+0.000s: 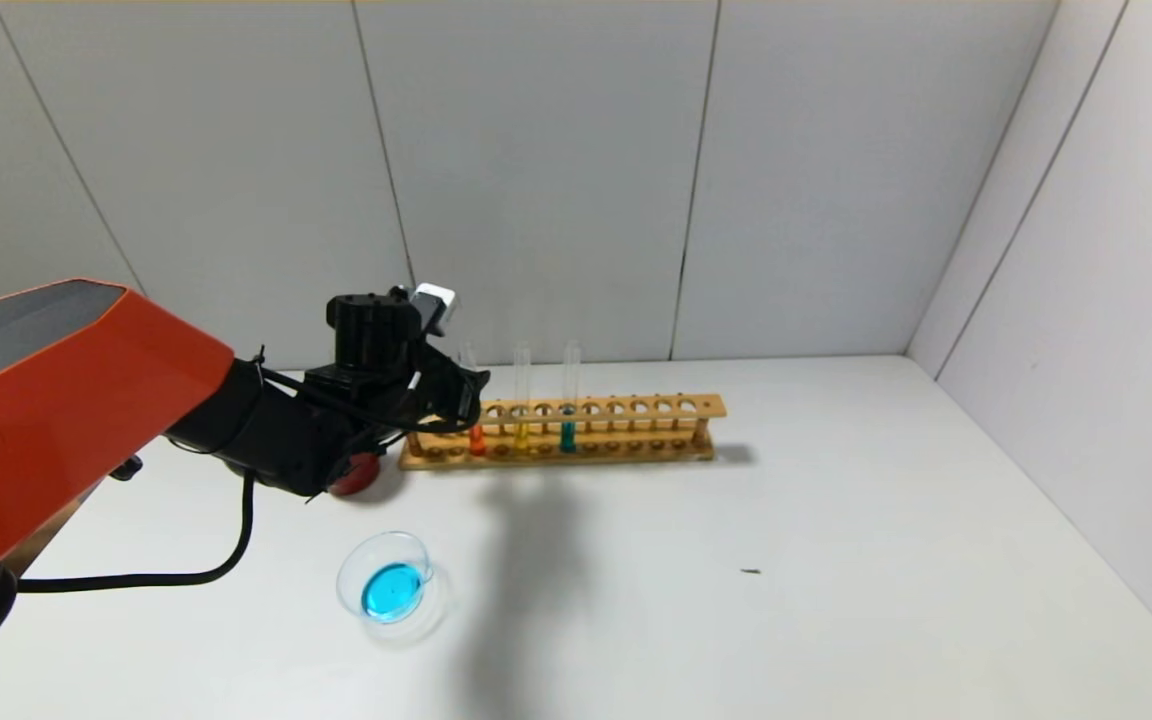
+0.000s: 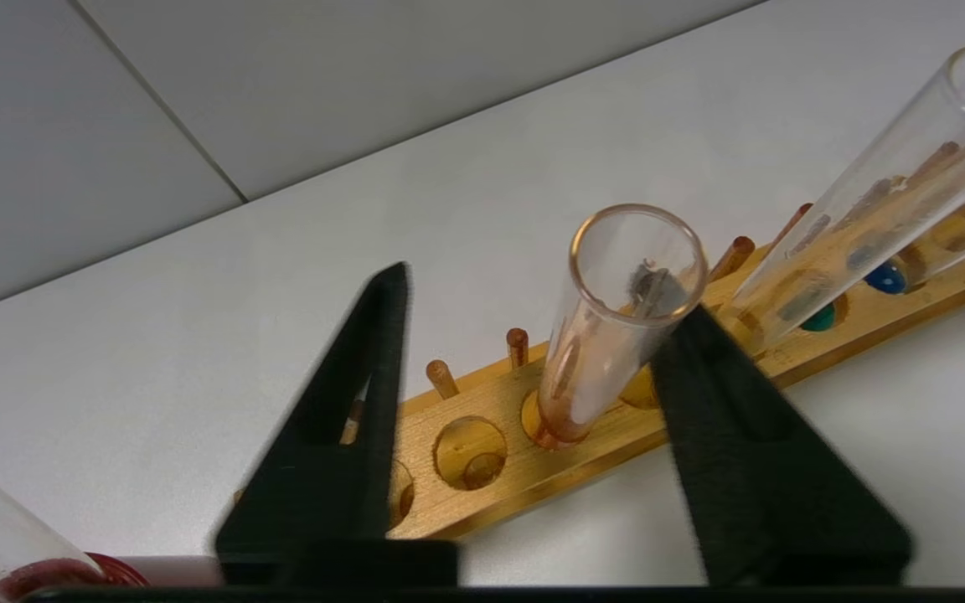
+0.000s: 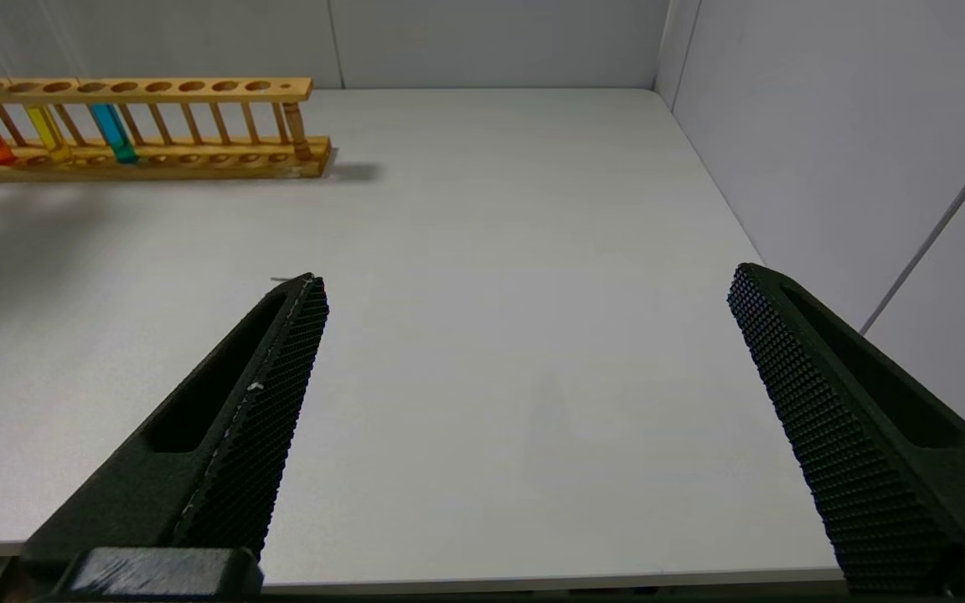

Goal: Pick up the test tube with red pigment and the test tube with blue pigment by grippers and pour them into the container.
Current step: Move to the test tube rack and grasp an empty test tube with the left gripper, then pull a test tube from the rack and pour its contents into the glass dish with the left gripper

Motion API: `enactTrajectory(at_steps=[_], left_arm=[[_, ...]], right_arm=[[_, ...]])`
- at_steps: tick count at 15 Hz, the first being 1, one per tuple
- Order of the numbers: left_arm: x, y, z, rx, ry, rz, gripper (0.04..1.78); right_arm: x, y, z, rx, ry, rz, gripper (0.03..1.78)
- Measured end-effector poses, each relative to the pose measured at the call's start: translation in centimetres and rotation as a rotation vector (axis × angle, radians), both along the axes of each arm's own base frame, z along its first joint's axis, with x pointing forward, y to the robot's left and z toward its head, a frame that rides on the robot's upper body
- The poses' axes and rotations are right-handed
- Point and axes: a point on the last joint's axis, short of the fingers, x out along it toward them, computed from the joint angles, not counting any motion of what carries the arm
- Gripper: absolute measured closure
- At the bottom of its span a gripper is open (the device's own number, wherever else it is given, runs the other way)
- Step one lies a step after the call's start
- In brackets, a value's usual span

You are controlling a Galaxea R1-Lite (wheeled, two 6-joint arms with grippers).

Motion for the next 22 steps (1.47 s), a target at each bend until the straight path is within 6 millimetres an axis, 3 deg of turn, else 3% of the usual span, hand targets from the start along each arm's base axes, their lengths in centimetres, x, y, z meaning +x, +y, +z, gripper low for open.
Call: enactTrajectory(at_steps=[2,4,8,12,18,22], left_arm=[[0.0,0.0,0.0,0.0,-0.001,-0.002,1.32],[-0.1,-0.3,0.1,-0.001,-0.006,-0.01,1.5],[-0.5,-0.4,1.8,-0.003,-0.04,-0.019,1.51],[-2.2,-0.3,6.3,0.018,-0.118,-0.041,1.51],[-7.7,1.2,14.6,0.037,-0.208,-0.065,1.51],[-12.8,3.2,16.4,0.088,-0.242,-0.099,1.51]], right_arm=[[0.0,0.0,0.0,0.0,0.0,0.0,0.06],[0.0,0.0,0.0,0.0,0.0,0.0,0.06],[0.0,0.0,0.0,0.0,0.0,0.0,0.06],[0.0,0.0,0.0,0.0,0.0,0.0,0.06],[0.0,0.0,0.0,0.0,0.0,0.0,0.06],[0.0,0.0,0.0,0.0,0.0,0.0,0.06]])
